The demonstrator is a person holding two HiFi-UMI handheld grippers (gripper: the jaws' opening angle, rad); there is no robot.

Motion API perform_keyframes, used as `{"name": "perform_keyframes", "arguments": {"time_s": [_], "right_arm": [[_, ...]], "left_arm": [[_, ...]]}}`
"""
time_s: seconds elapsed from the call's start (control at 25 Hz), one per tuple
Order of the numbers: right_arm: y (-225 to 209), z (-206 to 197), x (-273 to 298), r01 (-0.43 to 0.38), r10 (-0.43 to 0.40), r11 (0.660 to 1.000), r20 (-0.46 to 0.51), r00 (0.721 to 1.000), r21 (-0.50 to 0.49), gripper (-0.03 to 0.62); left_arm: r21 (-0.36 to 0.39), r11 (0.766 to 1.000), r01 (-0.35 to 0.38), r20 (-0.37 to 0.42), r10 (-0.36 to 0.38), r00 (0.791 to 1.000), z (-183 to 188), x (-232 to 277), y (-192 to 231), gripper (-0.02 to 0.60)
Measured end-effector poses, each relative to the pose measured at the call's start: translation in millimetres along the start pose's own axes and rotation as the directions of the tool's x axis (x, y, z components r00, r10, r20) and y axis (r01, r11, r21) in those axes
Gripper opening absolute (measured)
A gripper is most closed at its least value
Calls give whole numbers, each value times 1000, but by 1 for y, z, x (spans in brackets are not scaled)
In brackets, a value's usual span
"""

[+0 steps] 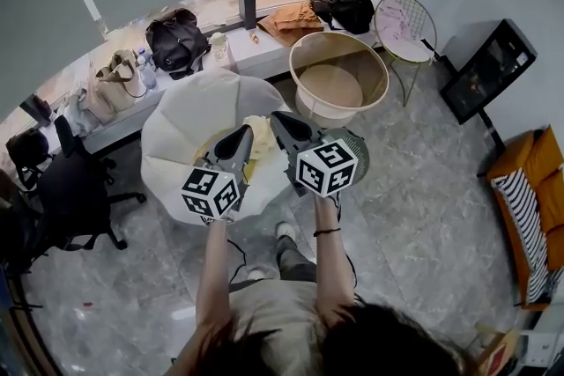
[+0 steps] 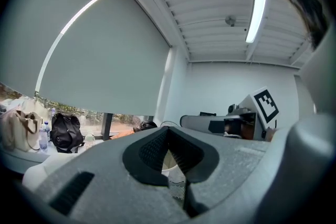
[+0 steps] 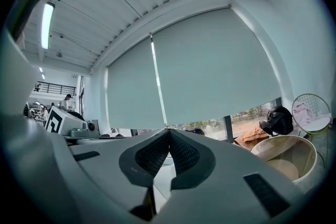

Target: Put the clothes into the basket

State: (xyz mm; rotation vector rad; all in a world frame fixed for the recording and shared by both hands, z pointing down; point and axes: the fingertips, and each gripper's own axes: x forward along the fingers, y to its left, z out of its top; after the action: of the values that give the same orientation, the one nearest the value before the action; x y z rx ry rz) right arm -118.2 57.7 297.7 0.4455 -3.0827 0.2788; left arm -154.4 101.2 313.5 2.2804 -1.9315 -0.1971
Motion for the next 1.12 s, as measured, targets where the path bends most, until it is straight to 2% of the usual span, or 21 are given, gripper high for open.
{"name": "perform_keyframes", "arguments": {"time_s": [0.24,0.6,0.84,1.12], "right_arm": [[-31,10,28,-69,70,998,-13,997,8,8],[-65,14,61,-186,184,982,-62,981,-40,8],[-82,14,72,-210,208,977,-60,976,-33,8],[-98,-2,84,-204,204,979,-86,975,12,8]], "left_arm": [[-12,998,-54,5,54,999,9,36,21,11],[-27,990,-136,19,137,990,8,77,48,11],[-24,986,-166,25,167,986,4,88,57,11],[-35,983,-183,-20,182,983,-9,99,70,11]]}}
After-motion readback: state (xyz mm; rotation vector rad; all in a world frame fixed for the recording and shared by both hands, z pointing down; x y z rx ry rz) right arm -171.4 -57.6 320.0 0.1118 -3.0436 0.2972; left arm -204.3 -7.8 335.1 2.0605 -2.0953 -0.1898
